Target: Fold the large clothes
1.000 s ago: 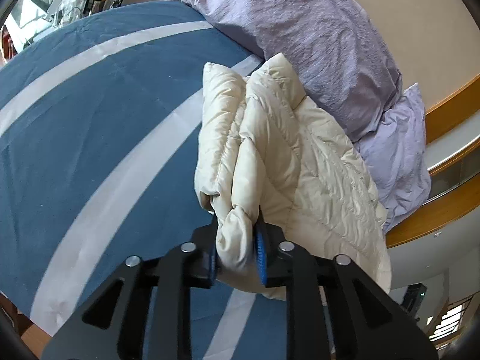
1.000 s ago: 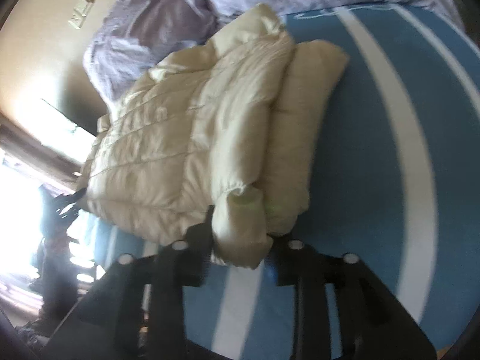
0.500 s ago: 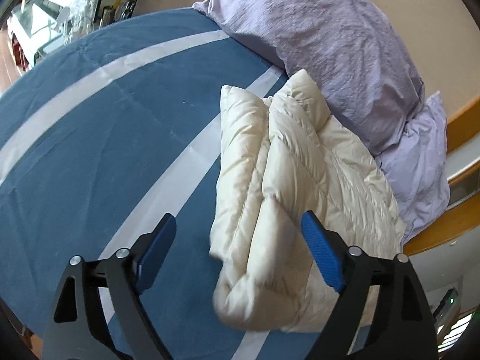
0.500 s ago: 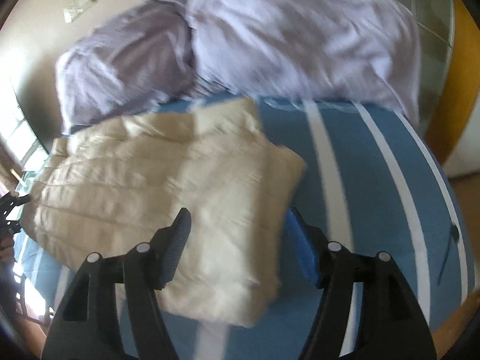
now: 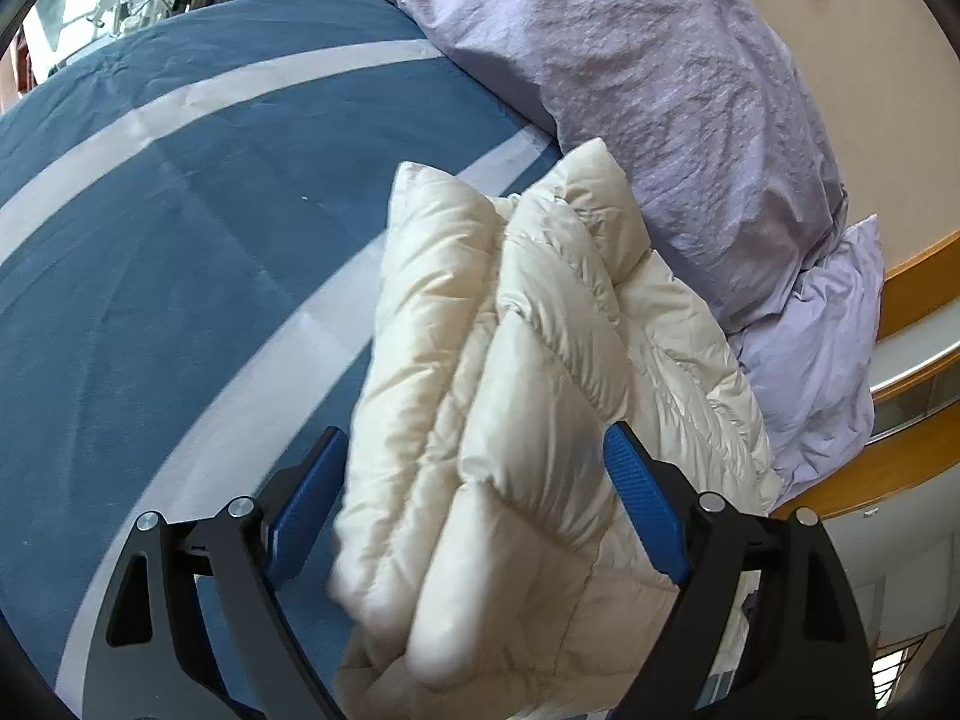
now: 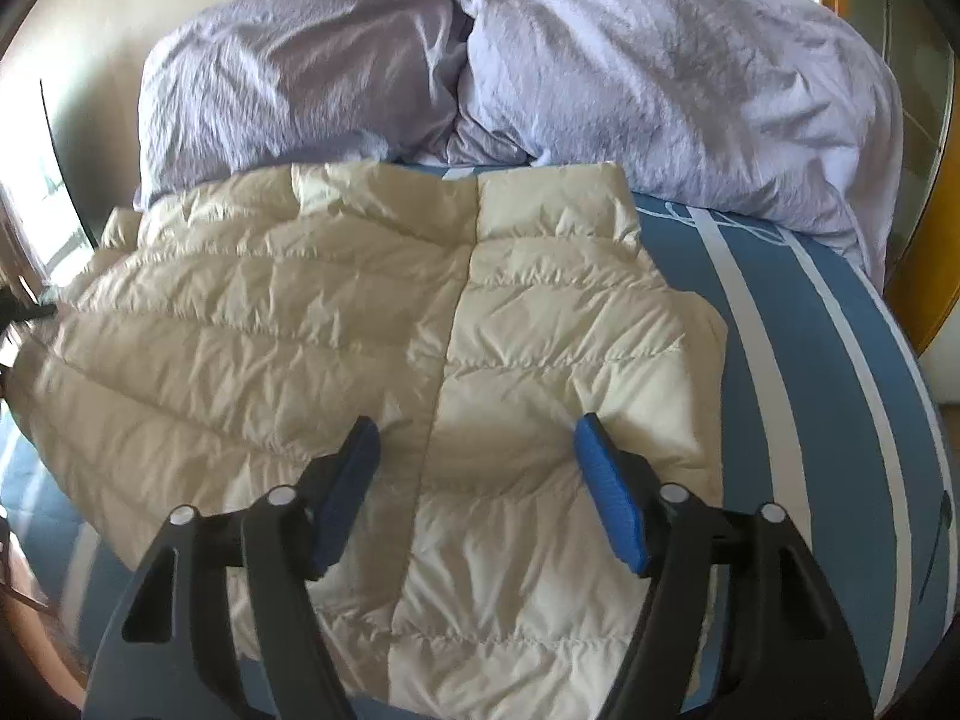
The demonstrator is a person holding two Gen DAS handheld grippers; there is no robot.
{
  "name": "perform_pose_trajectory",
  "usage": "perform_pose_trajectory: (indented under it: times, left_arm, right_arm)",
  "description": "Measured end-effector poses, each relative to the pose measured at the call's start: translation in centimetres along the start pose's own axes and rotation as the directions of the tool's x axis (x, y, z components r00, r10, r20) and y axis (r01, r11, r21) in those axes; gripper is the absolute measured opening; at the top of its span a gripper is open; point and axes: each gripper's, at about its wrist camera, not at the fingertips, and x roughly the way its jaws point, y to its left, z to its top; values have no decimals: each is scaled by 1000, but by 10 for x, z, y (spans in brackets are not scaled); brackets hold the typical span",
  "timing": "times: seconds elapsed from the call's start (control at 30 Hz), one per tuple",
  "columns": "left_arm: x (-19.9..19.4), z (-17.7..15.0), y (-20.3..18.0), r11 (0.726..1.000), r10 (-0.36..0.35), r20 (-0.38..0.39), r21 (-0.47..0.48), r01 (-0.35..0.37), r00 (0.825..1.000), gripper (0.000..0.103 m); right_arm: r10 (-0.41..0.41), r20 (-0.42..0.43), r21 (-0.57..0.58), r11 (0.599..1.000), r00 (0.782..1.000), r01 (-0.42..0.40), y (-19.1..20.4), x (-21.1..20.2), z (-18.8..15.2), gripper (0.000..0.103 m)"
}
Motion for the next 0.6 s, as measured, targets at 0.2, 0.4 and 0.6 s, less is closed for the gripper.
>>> perform_pose_trajectory:
  times: [0.2,0.4,0.6]
  left_arm:
    - [7,-1,-8,1000,7,4,10,-7,1000,85]
    - [13,-1,-4,997,-51,-1,-59,51,999,50]
    - [0,0,-18,987,-141,26,-74,143,990,22]
  right_arm:
    - [-66,-54,-50,997,996,64,16,19,-8,74]
    - [-63,-65,-18,998,996,62,16,22,-10,75]
    - [-56,-69,1,998,996,56,14,25,-10,76]
